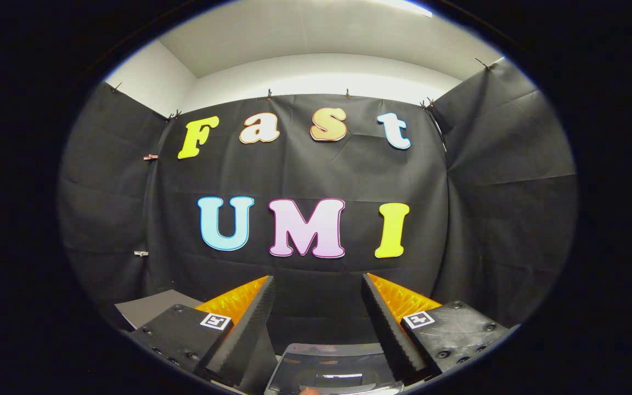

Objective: Put the clothes into the washing machine and then close the washing machine lid.

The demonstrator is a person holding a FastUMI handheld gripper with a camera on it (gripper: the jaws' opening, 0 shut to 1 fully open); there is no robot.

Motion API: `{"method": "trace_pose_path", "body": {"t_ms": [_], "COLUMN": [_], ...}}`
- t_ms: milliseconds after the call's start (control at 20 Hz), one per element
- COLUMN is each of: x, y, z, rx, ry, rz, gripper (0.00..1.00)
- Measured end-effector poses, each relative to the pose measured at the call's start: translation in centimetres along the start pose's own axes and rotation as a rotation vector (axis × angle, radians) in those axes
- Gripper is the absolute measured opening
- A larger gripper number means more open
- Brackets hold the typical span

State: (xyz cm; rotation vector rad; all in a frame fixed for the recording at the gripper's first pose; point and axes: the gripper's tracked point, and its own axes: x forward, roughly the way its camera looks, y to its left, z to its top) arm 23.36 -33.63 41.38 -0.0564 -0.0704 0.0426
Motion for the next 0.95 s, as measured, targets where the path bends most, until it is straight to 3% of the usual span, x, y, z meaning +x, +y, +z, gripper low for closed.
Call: {"method": "trace_pose_path", "body": {"t_ms": [950], "x": [0.6], "y": [0.9], "z": [-1.9], "rx": [-0.032], "ry": [0.027], "rz": [0.009], "gripper": [0.98]}}
